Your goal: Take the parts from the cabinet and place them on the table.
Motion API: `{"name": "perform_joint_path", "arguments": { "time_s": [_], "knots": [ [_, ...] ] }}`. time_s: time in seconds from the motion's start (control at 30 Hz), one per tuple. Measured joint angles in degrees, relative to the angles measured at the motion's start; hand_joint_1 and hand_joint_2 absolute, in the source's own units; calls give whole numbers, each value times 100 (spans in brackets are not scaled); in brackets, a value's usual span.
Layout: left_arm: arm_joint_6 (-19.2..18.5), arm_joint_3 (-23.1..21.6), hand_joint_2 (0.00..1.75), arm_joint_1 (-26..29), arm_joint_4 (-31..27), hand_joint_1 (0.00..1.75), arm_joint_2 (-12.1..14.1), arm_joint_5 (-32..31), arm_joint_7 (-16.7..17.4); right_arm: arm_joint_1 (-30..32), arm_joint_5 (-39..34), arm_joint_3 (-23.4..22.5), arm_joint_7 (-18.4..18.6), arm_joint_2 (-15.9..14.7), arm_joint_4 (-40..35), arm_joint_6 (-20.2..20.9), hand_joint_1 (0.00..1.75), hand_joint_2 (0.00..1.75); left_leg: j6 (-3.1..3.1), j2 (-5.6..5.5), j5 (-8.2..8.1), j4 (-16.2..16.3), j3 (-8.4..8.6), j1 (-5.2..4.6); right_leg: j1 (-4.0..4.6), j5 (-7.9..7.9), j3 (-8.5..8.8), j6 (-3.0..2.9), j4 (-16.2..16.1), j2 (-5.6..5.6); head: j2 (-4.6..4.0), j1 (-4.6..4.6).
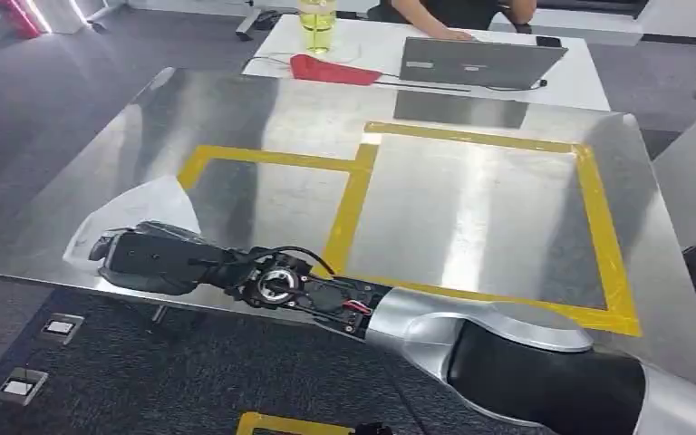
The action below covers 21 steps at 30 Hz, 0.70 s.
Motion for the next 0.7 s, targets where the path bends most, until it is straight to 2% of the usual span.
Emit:
{"name": "perform_joint_path", "arguments": {
  "time_s": [0.07, 0.1, 0.13, 0.17, 0.2, 0.23, 0.27, 0.3, 0.5, 0.57, 0.7],
  "knots": [
    [0, 0, 175, -8, 0, 0, -2, -2, 0, -8, 362, 52, 214, 2, 17, -266, 175, 175, 0, -37, -2, -3, 29, -25, 46, 591, 468, -115, -1040, 25, 0, 28],
    [-2, 0, 175, -10, 0, 0, -11, -9, 0, -22, 570, 96, 333, 2, 24, -412, 175, 175, 0, -45, -3, -11, 30, -21, 78, 806, 685, -191, -1540, 74, 0, 37],
    [-9, 0, 175, -21, 0, 0, -50, -15, 0, -37, 872, 162, 493, 2, 39, -624, 175, 175, -23, -49, -9, 20, -1, -66, 79, 757, 749, -229, -1721, 111, 0, -20],
    [-9, 0, 175, -22, 0, 0, -33, -28, 0, -40, 1154, 199, 657, 2, 52, -788, 175, 175, -51, -58, 11, 3, -30, -7, 95, 755, 748, -201, -1763, 107, 0, -9],
    [-9, 0, 175, -16, -2, 0, -33, -46, -4, -34, 1360, 227, 776, 2, 83, -909, 175, 175, -54, -60, -16, 31, -38, -19, 94, 772, 749, -177, -1802, 106, 0, -2],
    [-9, 0, 175, -6, -2, 0, -10, -66, -6, -27, 1518, 251, 870, 0, 133, -1003, 175, 175, 37, -57, -7, 31, -39, -23, 81, 761, 753, -29, -1807, 115, 0, -13],
    [-9, 0, 175, -3, -2, 0, -37, -85, -9, -24, 1575, 264, 914, 0, 164, -1063, 175, 175, 20, -49, -11, 23, -32, -22, 87, 779, 751, -67, -1808, 118, 0, -37],
    [-9, 0, 175, 0, -2, 0, -35, -94, -13, -26, 1618, 280, 940, -4, 208, -1131, 175, 175, -3, -49, 4, 3, -28, -23, 90, 773, 747, -77, -1805, 121, 0, -64],
    [-15, 0, 175, 0, -2, 0, -37, -216, -26, -44, 1693, 277, 925, -20, 599, -1605, 175, 175, -51, -50, 34, -65, 9, -23, 87, 782, 745, -112, -1806, 121, 0, -175],
    [-33, 0, 175, 0, -2, 0, -37, -254, -39, -80, 1859, 253, 999, -26, 770, -1773, 175, 175, -57, -50, 38, -72, 11, -23, 88, 781, 746, -118, -1805, 120, 0, -186],
    [-50, 0, 175, 1, -2, 0, -39, -304, -42, -131, 2132, 208, 1063, -52, 1045, -1821, 175, 175, -61, -50, 40, -77, 12, -24, 88, 780, 746, -121, -1804, 120, 0, -190]
  ]
}}
